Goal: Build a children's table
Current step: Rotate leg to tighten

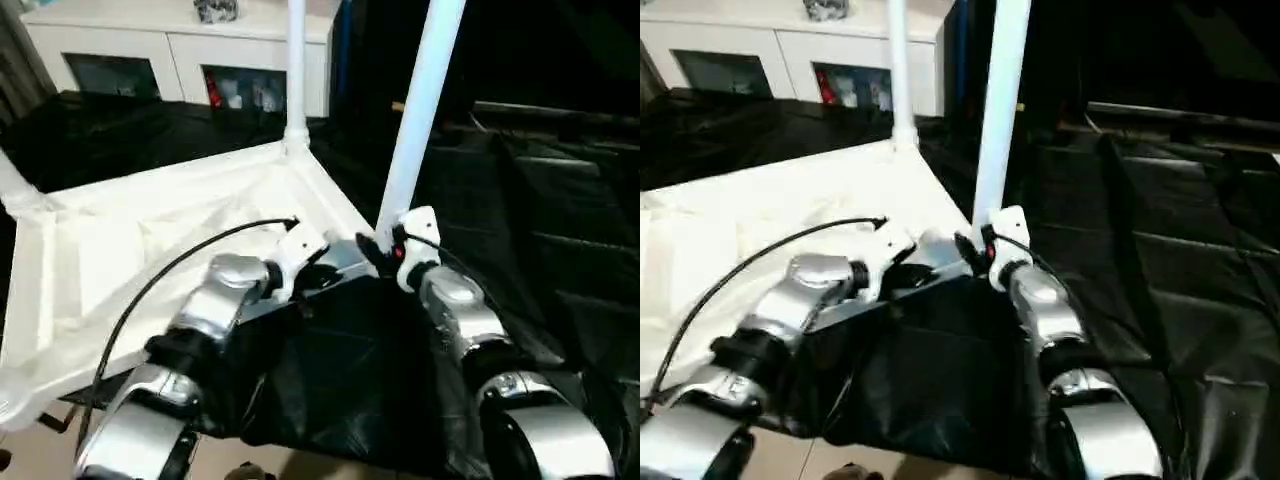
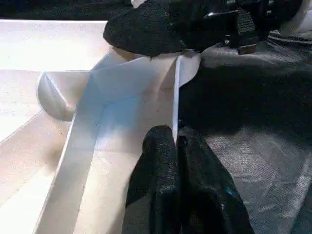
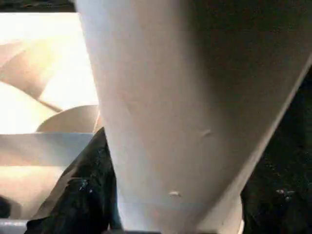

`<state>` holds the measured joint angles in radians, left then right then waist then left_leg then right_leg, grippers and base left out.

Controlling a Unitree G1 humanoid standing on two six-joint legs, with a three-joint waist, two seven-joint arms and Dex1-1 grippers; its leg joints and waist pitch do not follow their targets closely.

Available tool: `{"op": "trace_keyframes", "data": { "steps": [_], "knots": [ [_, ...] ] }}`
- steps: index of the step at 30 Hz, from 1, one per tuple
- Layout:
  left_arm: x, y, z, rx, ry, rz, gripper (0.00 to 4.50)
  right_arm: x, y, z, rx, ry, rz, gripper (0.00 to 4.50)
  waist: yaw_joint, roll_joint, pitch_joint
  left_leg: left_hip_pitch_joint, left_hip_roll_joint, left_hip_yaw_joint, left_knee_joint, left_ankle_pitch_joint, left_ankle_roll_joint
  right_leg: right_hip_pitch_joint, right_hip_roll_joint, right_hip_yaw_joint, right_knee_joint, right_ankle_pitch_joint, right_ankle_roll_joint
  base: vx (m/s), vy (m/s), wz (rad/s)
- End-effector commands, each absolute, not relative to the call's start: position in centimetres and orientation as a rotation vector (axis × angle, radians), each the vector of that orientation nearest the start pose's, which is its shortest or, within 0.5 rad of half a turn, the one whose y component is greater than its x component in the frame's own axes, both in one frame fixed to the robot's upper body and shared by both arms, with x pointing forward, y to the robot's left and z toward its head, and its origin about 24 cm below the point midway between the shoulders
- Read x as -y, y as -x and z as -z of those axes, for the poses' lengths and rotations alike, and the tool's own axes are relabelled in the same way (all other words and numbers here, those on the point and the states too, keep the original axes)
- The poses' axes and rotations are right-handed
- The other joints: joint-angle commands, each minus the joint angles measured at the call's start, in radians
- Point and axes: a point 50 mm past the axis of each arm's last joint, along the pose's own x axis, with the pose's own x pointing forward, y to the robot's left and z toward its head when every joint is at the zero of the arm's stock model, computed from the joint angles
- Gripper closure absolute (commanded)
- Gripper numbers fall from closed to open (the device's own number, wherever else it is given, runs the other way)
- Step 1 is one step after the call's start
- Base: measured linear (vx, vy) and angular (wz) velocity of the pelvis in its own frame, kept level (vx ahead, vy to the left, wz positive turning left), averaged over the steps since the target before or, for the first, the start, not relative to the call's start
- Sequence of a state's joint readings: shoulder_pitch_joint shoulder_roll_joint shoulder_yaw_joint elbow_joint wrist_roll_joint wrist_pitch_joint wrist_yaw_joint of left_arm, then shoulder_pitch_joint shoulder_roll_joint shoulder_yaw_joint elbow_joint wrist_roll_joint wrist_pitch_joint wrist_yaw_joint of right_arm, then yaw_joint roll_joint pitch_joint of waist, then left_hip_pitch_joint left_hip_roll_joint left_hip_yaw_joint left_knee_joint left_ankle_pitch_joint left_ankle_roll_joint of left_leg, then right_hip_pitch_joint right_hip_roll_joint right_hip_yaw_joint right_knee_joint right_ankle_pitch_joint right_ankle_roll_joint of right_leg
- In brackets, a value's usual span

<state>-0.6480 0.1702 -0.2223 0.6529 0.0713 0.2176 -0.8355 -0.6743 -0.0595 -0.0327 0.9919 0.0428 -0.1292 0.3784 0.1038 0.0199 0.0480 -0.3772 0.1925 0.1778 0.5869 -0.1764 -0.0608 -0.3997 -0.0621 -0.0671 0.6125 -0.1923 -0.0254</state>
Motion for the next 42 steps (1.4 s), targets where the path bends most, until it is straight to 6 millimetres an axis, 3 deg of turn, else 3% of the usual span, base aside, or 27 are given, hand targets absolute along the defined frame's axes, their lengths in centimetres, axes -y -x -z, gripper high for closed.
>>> {"op": "trace_keyframes", "data": {
  "steps": [1, 2, 8, 11, 17, 20, 22, 25, 26, 30, 37, 42],
  "knots": [
    [-7.2, -34.7, -6.9, -0.284, -0.301, 0.966, 4.5, 6.7, -33.5, -1.1, -0.276, 0.032, -0.665, 1.79, -0.001, -0.001, -0.064, 0.014, 0.041, -0.014, -0.068, -0.172, 0.037, 0.046, -0.09, 0.05, -0.074, -0.146, -0.204, 0.0, 0.0, 0.0],
    [-7.1, -34.7, -6.9, -0.283, -0.304, 0.971, 4.5, 6.6, -33.5, -1.1, -0.269, 0.033, -0.672, 1.24, 0.0, -0.002, -0.064, 0.013, 0.042, -0.014, -0.069, -0.172, 0.04, 0.048, -0.09, 0.05, -0.072, -0.132, -0.21, 0.0, 0.0, 0.0],
    [-8.0, -33.7, -6.7, -0.272, -0.325, 1.097, 4.5, 8.8, -34.0, -1.4, -0.252, 0.089, -0.69, 0.64, -0.005, -0.003, -0.061, 0.014, 0.043, -0.014, -0.072, -0.208, 0.038, 0.049, -0.09, 0.05, -0.077, -0.18, -0.209, 0.0, 0.0, 0.0],
    [-8.5, -33.3, -6.7, -0.274, -0.318, 1.156, 4.5, 9.9, -34.1, -1.4, -0.259, 0.128, -0.712, 0.64, -0.008, -0.002, -0.061, 0.014, 0.043, -0.014, -0.071, -0.204, 0.038, 0.048, -0.09, 0.051, -0.075, -0.172, -0.214, 0.0, 0.0, 0.0],
    [-10.0, -32.6, -6.6, -0.301, -0.314, 1.263, 4.5, 11.1, -33.1, -1.7, -0.251, 0.128, -0.954, 0.64, -0.005, 0.001, -0.068, 0.008, 0.046, -0.01, -0.06, -0.137, 0.088, 0.052, -0.085, 0.046, -0.057, -0.035, -0.255, 0.0, 0.0, 0.0],
    [-10.4, -32.4, -6.6, -0.314, -0.307, 1.292, 4.5, 11.1, -32.3, -1.7, -0.246, 0.129, -1.073, 0.64, -0.001, -0.002, -0.065, 0.008, 0.048, -0.009, -0.06, -0.147, 0.102, 0.052, -0.086, 0.044, -0.059, -0.055, -0.258, 0.0, 0.0, 0.0],
    [-11.1, -32.2, -6.6, -0.339, -0.308, 1.327, 4.5, 11.3, -30.9, -1.6, -0.269, 0.119, -1.264, 0.64, 0.007, -0.011, -0.064, 0.009, 0.049, -0.009, -0.061, -0.164, 0.102, 0.053, -0.09, 0.046, -0.063, -0.107, -0.248, 0.0, 0.0, 0.0],
    [-11.5, -32.1, -6.6, -0.351, -0.31, 1.339, 4.5, 11.4, -30.2, -1.4, -0.291, 0.117, -1.351, 0.64, 0.014, -0.008, -0.062, 0.012, 0.05, -0.009, -0.061, -0.172, 0.103, 0.049, -0.089, 0.046, -0.067, -0.14, -0.237, 0.0, 0.0, 0.0],
    [-11.5, -32.1, -6.6, -0.351, -0.31, 1.339, 4.5, 11.4, -30.2, -1.4, -0.291, 0.117, -1.351, 0.91, 0.015, -0.008, -0.061, 0.012, 0.051, -0.01, -0.064, -0.183, 0.094, 0.045, -0.089, 0.047, -0.069, -0.167, -0.236, 0.0, 0.0, 0.0],
    [-12.6, -31.8, -6.7, -0.38, -0.311, 1.375, 4.5, 11.8, -29.5, -1.4, -0.333, 0.1, -1.453, 1.08, 0.019, -0.009, -0.059, 0.013, 0.051, -0.011, -0.067, -0.199, 0.076, 0.046, -0.091, 0.048, -0.073, -0.216, -0.225, 0.0, 0.0, 0.0],
    [-13.4, -31.5, -6.7, -0.415, -0.314, 1.406, 4.5, 11.8, -29.1, -1.5, -0.361, 0.068, -1.501, 1.71, 0.025, -0.006, -0.064, 0.013, 0.052, -0.012, -0.066, -0.169, 0.075, 0.045, -0.089, 0.047, -0.066, -0.157, -0.234, 0.0, 0.0, 0.0],
    [-13.4, -31.7, -6.6, -0.41, -0.329, 1.363, 4.5, 11.5, -29.0, -1.1, -0.364, 0.062, -1.462, 1.8, 0.027, -0.009, -0.063, 0.013, 0.05, -0.011, -0.065, -0.166, 0.073, 0.045, -0.091, 0.047, -0.067, -0.158, -0.235, 0.0, 0.0, 0.0]
  ]
}}
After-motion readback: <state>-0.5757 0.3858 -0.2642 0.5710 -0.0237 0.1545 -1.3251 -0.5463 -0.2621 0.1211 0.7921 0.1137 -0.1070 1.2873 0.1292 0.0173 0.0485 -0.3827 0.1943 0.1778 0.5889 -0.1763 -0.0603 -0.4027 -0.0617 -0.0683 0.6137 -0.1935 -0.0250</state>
